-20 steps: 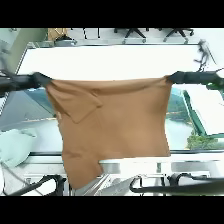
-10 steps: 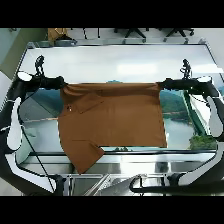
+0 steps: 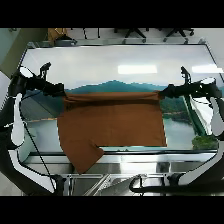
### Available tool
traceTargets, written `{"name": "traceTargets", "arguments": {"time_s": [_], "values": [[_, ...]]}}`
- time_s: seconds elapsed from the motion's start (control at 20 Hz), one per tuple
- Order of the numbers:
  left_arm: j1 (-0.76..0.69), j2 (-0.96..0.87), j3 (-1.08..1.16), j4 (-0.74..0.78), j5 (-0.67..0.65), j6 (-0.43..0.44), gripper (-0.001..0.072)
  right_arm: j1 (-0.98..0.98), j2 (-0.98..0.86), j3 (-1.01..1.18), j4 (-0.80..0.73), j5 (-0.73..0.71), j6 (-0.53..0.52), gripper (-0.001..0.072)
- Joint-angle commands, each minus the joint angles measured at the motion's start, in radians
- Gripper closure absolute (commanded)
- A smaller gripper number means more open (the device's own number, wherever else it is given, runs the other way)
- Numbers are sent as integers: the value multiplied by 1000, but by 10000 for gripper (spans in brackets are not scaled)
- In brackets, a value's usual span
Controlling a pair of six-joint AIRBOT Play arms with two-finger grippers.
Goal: Fold the shirts.
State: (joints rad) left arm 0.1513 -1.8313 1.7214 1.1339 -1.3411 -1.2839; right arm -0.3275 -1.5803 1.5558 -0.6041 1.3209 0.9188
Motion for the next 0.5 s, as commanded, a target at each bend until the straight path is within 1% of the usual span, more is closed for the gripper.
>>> {"name": "traceTargets", "arguments": {"time_s": [0.0,0.2,0.35,0.4,0.45], "values": [[-1,-2,-76,28,-11,-16,694,5,-1,-87,-31,3,-10,694],[-1,-2,-208,27,114,-16,694,5,-3,-149,-32,-51,-25,694],[-1,-2,-219,26,129,-15,693,5,-1,-156,-31,-56,-24,692],[-1,-2,-208,26,108,-15,690,5,4,-156,-32,-51,-24,688],[-1,-2,-191,26,75,-16,688,4,13,-155,-32,-37,-24,610]]}}
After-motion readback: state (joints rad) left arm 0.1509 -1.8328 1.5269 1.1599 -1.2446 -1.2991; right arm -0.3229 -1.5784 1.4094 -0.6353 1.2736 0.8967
